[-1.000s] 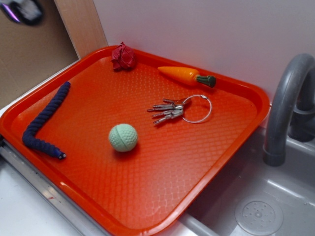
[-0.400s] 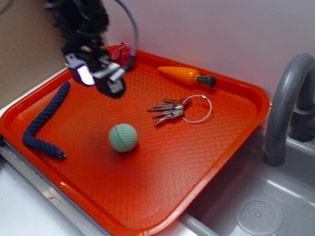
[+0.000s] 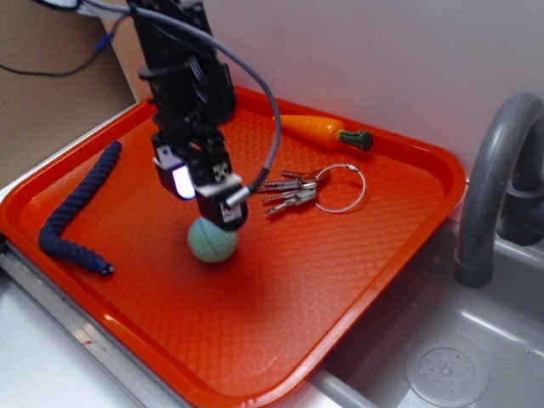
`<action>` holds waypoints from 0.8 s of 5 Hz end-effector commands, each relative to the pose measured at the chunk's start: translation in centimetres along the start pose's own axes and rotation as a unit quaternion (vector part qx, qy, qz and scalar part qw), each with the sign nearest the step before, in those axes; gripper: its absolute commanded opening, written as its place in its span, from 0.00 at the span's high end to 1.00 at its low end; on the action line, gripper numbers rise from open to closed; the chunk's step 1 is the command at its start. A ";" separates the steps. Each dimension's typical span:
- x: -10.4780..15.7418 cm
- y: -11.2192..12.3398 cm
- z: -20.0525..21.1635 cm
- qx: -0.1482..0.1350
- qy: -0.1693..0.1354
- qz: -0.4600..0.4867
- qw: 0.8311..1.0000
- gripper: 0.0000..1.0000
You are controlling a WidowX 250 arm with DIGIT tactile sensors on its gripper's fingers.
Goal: Grab the green ball.
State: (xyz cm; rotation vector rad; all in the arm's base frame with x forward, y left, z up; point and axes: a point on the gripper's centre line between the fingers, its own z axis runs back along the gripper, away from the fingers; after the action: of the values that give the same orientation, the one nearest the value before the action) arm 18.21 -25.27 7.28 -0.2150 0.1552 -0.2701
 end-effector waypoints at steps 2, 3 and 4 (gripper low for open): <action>0.6 -0.2 -2.7 0.023 0.048 -0.017 0.998 0.00; 0.6 -0.6 -2.6 0.055 0.054 -0.023 0.997 1.00; -0.2 -0.8 -1.2 0.055 0.034 -0.021 0.998 1.00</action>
State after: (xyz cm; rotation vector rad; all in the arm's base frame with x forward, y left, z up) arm 18.22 -25.13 3.79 -0.0543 0.2539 -0.2938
